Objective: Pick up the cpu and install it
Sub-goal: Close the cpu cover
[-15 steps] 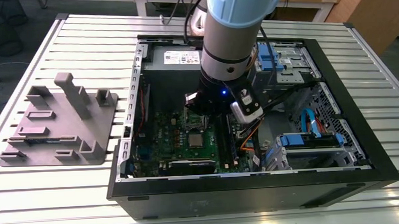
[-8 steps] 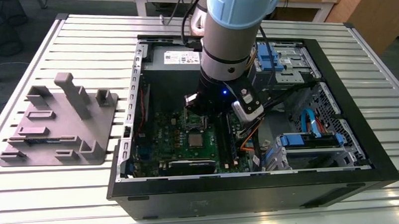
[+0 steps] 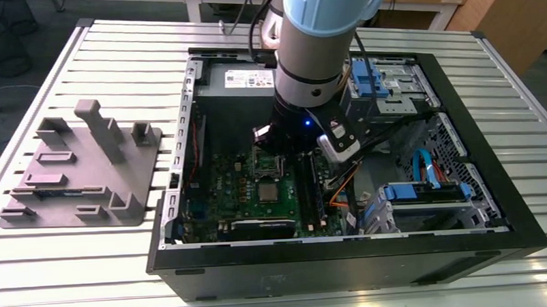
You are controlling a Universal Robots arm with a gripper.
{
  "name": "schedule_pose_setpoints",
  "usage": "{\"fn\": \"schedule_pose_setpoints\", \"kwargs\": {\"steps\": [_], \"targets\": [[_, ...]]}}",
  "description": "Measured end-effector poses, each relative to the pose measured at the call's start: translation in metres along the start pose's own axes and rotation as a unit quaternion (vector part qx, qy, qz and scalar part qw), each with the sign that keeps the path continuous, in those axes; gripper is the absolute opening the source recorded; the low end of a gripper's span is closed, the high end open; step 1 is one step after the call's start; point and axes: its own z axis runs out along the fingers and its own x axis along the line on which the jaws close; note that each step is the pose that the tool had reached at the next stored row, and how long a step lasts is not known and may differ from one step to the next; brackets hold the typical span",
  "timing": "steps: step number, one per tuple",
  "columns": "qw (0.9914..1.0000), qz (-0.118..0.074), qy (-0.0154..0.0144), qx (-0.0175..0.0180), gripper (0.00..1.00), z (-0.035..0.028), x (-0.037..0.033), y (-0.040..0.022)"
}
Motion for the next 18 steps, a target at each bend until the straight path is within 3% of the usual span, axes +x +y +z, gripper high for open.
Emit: {"fn": "schedule_pose_setpoints", "kwargs": {"steps": [9,18], "targets": [[1.0,-0.001,0.0001,0.0,0.11,0.0027,-0.0036,0.0178],[0.99945,-0.033,0.0019,-0.0004,0.11,0.0055,-0.009,0.0177]]}}
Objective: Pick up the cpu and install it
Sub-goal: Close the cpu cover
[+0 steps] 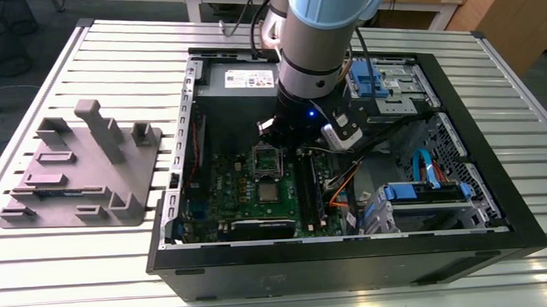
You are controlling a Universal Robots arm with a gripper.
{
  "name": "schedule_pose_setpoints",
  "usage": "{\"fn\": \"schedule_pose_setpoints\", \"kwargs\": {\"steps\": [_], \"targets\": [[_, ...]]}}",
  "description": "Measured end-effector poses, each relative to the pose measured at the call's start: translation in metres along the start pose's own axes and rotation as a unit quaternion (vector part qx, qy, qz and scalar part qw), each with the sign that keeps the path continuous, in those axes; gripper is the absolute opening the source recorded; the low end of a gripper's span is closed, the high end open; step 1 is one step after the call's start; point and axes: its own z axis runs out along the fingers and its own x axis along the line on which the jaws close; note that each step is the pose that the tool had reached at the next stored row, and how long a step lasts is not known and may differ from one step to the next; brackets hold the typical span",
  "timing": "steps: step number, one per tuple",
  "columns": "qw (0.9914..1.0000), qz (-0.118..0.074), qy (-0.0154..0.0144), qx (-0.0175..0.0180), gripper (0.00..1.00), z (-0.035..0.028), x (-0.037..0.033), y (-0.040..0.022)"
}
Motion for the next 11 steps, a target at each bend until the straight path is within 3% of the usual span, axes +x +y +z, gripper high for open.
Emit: {"fn": "schedule_pose_setpoints", "kwargs": {"steps": [3,8,11], "targets": [[0.99983,-0.018,0.0005,-0.003,0.11,0.0005,-0.0001,0.0],[0.99888,-0.046,0.0005,-0.0116,0.11,0.0009,-0.0001,0.0],[0.99852,-0.053,0.0008,-0.0122,0.11,0.001,-0.0006,-0.0001]]}}
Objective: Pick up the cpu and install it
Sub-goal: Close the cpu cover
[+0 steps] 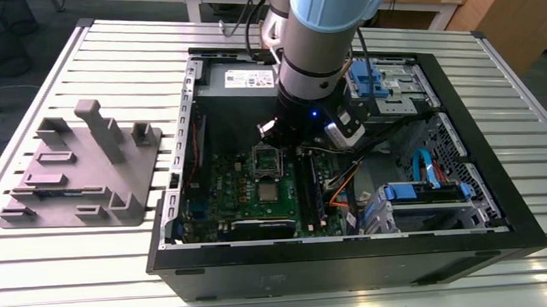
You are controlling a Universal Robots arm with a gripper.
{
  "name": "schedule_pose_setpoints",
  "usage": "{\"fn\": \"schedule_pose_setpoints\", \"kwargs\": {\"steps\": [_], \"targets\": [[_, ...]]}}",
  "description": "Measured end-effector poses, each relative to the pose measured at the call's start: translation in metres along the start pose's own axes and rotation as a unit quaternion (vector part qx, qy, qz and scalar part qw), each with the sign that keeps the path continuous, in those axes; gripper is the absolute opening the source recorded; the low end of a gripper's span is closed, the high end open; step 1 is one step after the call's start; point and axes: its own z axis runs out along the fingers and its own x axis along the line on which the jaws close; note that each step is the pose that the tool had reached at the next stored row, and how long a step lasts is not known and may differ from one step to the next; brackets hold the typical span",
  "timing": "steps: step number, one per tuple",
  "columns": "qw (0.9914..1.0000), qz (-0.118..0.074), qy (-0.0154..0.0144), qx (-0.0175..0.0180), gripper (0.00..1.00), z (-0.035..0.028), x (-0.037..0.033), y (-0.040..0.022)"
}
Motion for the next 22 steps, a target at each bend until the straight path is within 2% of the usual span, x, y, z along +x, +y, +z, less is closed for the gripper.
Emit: {"fn": "schedule_pose_setpoints", "kwargs": {"steps": [4,9,17,22], "targets": [[1.0,0.0,0.0,0.0,0.11,0.0,-0.0011,-0.0004],[0.99997,-0.008,0.0005,-0.0005,0.11,0.0006,-0.009,-0.0027],[0.99883,-0.048,0.004,-0.0005,0.11,0.0009,-0.0088,-0.0027],[0.99857,-0.053,0.0042,-0.001,0.11,0.0013,-0.0079,-0.0018]]}}
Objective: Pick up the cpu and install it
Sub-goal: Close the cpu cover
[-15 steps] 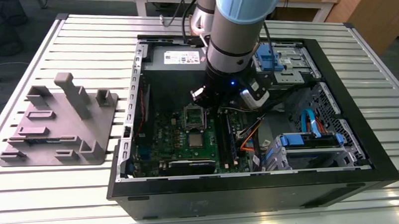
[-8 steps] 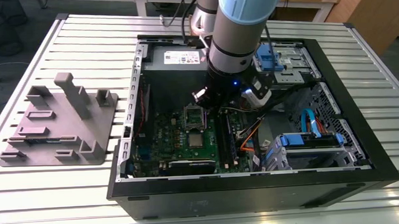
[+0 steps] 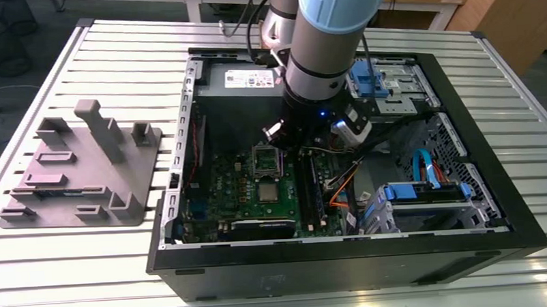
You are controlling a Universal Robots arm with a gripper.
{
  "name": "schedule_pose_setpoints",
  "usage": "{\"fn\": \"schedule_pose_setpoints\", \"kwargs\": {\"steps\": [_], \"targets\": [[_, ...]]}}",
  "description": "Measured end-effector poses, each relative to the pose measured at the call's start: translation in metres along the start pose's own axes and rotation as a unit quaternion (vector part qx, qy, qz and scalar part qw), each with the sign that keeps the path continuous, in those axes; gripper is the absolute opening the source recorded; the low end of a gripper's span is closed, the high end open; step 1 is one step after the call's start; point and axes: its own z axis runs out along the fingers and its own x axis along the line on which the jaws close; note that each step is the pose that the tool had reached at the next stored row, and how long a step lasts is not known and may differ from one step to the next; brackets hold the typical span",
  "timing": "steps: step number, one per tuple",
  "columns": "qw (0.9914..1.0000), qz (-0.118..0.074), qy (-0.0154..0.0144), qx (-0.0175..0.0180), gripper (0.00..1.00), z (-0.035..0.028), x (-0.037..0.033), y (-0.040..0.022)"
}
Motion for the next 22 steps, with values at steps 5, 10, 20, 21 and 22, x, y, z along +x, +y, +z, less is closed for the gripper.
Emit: {"fn": "schedule_pose_setpoints", "kwargs": {"steps": [5,10,20,21,22], "targets": [[0.99999,0.0,-0.0014,-0.0035,0.11,0.0004,-0.001,0.0028],[0.99999,0.0,-0.002,-0.0047,0.11,0.0012,0.0002,0.0052],[0.99996,-0.003,-0.0032,-0.0083,0.11,0.004,0.0003,0.007],[0.99995,-0.003,-0.0033,-0.0086,0.11,0.0042,0.0002,0.0074],[0.99995,-0.004,-0.0033,-0.0087,0.11,0.0044,0.0,0.0079]]}}
